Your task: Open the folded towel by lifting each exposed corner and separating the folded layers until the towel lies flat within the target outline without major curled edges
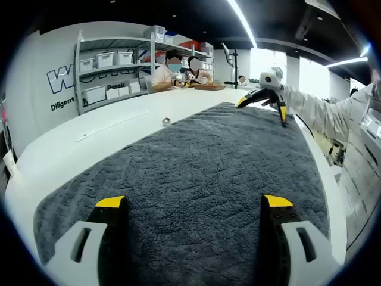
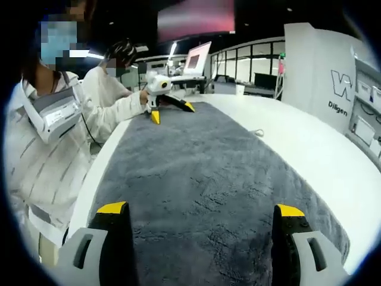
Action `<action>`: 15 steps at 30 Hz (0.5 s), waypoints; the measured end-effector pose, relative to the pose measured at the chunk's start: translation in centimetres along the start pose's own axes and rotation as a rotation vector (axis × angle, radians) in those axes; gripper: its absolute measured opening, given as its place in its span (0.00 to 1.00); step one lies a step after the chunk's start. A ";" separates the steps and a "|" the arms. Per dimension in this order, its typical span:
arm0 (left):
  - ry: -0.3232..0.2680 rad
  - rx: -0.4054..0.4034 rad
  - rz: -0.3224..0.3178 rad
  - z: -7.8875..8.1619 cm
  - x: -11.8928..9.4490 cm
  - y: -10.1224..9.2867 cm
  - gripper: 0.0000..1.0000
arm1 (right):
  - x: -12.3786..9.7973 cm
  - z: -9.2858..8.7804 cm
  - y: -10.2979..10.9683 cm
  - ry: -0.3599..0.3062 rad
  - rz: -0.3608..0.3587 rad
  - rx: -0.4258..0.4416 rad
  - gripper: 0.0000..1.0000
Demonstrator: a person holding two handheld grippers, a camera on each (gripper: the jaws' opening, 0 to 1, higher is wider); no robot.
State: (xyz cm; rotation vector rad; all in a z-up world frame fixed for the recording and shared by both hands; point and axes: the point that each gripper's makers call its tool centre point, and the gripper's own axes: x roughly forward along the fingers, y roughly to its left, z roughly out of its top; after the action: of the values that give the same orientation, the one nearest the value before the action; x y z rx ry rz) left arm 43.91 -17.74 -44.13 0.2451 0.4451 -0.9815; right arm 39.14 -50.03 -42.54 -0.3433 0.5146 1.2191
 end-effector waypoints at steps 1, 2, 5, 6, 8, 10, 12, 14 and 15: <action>0.000 0.000 -0.001 0.0 0.0 0.0 0.91 | -0.1 -0.5 0.2 0.016 0.014 0.019 0.99; 0.000 0.000 -0.001 0.0 0.0 0.0 0.91 | -0.2 -0.6 0.2 0.012 0.021 0.035 0.99; 0.000 0.000 -0.002 0.0 0.0 0.0 0.91 | -0.3 -1.5 -0.3 0.036 -0.002 0.030 0.99; -0.001 0.000 -0.002 0.0 0.0 0.0 0.91 | -0.4 -1.9 -0.6 0.055 -0.010 0.026 0.99; -0.001 0.000 -0.002 0.0 0.0 0.1 0.90 | -0.3 -2.6 -0.6 0.080 -0.007 0.023 0.99; -0.002 -0.001 -0.003 0.0 0.0 0.1 0.90 | -0.3 -3.0 -0.5 0.085 -0.004 0.028 0.99; -0.003 -0.002 -0.001 0.0 -0.1 0.2 0.90 | -0.5 -2.5 -0.6 0.039 -0.005 0.060 0.99; -0.003 -0.003 0.000 0.0 -0.1 0.2 0.90 | -0.6 -3.0 -0.7 0.060 -0.020 0.029 0.99; -0.003 -0.003 0.001 0.0 -0.1 0.2 0.90 | -0.7 -3.2 -0.8 0.076 -0.027 0.007 0.99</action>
State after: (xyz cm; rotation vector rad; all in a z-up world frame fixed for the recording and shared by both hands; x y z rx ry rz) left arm 44.05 -17.51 -44.12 0.2410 0.4431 -0.9806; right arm 39.13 -52.50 -44.89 -0.3899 0.5778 1.1812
